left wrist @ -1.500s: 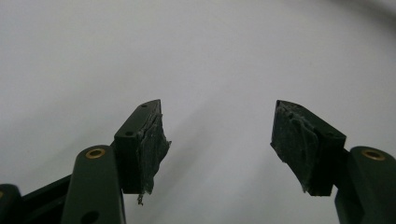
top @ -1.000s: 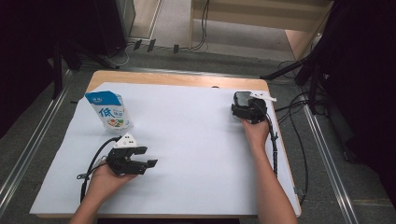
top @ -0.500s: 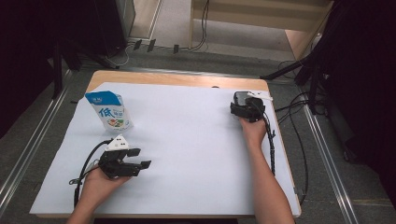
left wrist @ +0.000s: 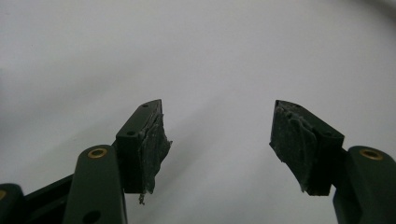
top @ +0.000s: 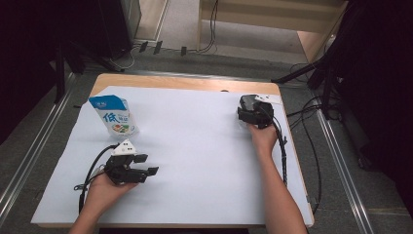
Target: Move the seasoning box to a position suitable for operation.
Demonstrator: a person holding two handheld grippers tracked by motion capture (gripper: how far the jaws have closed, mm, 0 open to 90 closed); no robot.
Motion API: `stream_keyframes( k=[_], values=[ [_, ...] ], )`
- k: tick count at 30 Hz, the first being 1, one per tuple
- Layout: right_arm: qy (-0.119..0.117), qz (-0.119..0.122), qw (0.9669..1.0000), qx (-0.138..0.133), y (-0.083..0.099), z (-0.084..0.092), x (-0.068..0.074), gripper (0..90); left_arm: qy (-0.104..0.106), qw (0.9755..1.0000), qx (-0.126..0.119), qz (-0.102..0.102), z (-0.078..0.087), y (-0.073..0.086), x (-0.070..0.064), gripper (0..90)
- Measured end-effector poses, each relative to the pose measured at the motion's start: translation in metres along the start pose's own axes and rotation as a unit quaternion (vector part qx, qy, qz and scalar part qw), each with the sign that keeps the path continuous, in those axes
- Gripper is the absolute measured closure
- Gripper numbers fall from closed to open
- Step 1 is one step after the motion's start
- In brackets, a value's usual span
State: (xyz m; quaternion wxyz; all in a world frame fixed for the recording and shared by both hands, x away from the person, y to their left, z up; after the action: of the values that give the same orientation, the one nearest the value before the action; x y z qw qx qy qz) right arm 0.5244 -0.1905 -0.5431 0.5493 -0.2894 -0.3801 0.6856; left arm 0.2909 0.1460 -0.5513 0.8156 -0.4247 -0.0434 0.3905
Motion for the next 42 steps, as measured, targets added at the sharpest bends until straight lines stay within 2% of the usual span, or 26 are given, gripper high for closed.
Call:
stream_keyframes(
  k=[4,11,18,24,26,33,34,35,40,41,42],
  values=[
    [-0.006,0.016,0.9998,0.005,0.003,0.011,0.011,15.5,0.0,1.0,0.003,-0.003,-0.001,-0.002,0.001,36.0],
    [-0.019,0.019,0.9996,0.005,0.007,0.026,0.025,15.5,0.006,0.9999,0.005,-0.01,-0.006,-0.007,0.002,34.2],
    [-0.039,0.035,0.9986,0.009,0.015,0.043,0.049,15.5,0.014,0.9996,0.009,-0.022,-0.011,-0.013,0.0,33.7],
    [-0.062,0.043,0.9971,0.013,0.022,0.058,0.069,15.6,0.019,0.9997,0.003,-0.018,-0.016,-0.019,0.003,33.5],
    [-0.065,0.043,0.9969,0.013,0.023,0.06,0.072,15.5,0.019,0.9997,0.006,-0.017,-0.017,-0.02,0.003,33.4],
    [-0.081,0.064,0.9945,0.019,0.035,0.07,0.096,15.6,0.017,0.9995,0.009,-0.024,-0.021,-0.023,0.005,33.5],
    [-0.086,0.068,0.9938,0.022,0.039,0.071,0.102,15.6,0.018,0.9995,0.008,-0.024,-0.022,-0.024,0.004,33.5],
    [-0.086,0.068,0.9938,0.022,0.039,0.071,0.102,15.6,0.019,0.9995,0.008,-0.024,-0.022,-0.024,0.004,33.5],
    [-0.101,0.084,0.9911,0.026,0.045,0.074,0.12,15.6,0.019,0.9994,0.009,-0.026,-0.025,-0.025,0.004,33.6],
    [-0.107,0.089,0.9899,0.028,0.047,0.074,0.127,15.6,0.019,0.9994,0.011,-0.027,-0.025,-0.025,0.004,33.6],
    [-0.107,0.089,0.9899,0.028,0.047,0.074,0.127,15.6,0.018,0.9994,0.014,-0.028,-0.025,-0.025,0.004,33.6]
  ],
)
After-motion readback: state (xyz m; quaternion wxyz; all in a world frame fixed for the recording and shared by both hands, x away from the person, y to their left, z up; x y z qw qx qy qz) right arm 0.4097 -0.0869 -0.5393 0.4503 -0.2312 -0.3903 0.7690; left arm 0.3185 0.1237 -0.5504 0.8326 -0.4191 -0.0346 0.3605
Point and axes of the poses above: each handheld gripper's, and its own axes: z roughly backward along the jaws, y roughly out of its underside, x roughly to its left, the point moved 9 cm from there along -z, roughly forward along the jaws, and after that the axes turned 5 degrees about y, right-handed, at the moved point
